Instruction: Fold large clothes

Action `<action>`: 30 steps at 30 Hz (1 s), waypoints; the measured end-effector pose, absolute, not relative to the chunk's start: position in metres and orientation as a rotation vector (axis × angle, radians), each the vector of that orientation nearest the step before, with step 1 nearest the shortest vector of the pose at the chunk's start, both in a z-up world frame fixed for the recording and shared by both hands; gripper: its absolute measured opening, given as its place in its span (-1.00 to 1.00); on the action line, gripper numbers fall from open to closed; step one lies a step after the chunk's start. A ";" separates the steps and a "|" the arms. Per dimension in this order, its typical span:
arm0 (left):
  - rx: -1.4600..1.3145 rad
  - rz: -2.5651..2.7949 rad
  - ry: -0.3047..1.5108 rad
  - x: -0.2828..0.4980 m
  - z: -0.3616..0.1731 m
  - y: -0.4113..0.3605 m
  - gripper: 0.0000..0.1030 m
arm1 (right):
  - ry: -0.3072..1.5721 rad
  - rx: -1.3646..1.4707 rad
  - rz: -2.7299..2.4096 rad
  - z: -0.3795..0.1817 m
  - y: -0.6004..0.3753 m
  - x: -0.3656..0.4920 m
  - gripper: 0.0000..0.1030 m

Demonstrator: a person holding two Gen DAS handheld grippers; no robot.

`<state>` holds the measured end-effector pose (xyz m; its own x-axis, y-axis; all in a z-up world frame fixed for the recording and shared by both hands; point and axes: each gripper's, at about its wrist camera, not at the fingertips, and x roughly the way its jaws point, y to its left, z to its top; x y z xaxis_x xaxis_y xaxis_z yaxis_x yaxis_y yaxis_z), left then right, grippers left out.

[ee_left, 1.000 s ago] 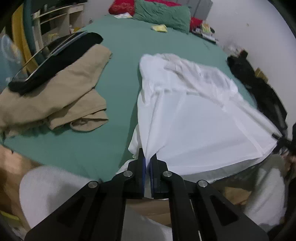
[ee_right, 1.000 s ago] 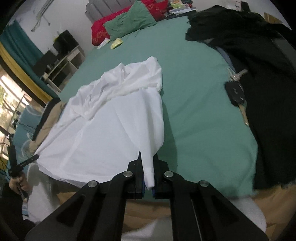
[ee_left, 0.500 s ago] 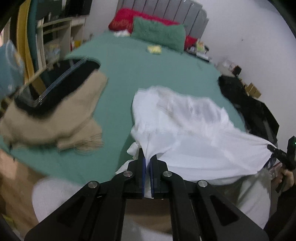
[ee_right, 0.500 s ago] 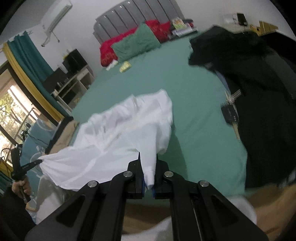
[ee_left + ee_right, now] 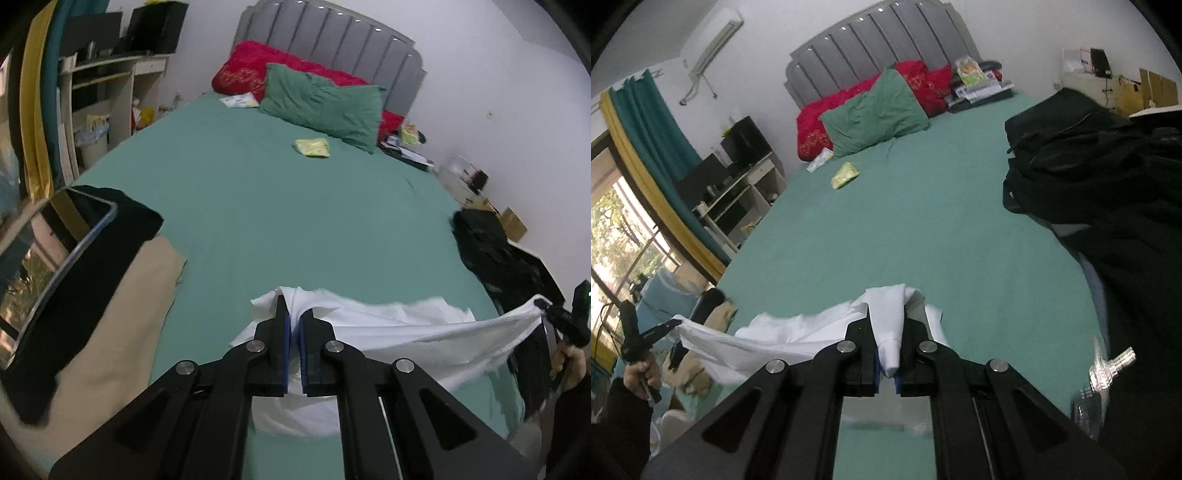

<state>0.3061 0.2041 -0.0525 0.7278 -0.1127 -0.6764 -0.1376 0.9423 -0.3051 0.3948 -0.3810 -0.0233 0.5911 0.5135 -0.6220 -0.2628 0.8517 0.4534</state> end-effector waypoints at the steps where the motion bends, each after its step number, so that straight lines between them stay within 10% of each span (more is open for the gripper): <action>1: -0.365 0.018 0.762 0.320 -0.059 0.207 -0.91 | 0.829 0.335 0.462 -0.031 -0.379 0.413 -0.89; 6: -0.410 0.065 0.788 0.377 -0.100 0.224 -0.83 | 0.869 0.336 0.428 -0.082 -0.369 0.486 -0.80; 10: -0.499 0.168 0.808 0.384 -0.132 0.247 0.23 | 0.897 0.289 0.307 -0.115 -0.370 0.502 0.23; 13: -0.521 0.218 0.796 0.356 -0.140 0.251 0.27 | 0.913 0.347 0.288 -0.123 -0.386 0.479 0.31; 24: -0.408 0.081 1.016 0.277 -0.196 0.167 0.26 | 1.036 0.449 0.449 -0.165 -0.374 0.356 0.16; 25: -0.380 0.058 1.020 0.277 -0.196 0.161 -0.04 | 1.056 0.461 0.480 -0.166 -0.371 0.357 -0.77; 26: -0.370 0.027 1.036 0.277 -0.195 0.157 -0.77 | 1.076 0.472 0.469 -0.169 -0.371 0.356 -0.83; 30: -0.366 0.043 1.014 0.262 -0.176 0.157 -0.80 | 1.067 0.451 0.451 -0.158 -0.373 0.335 -0.83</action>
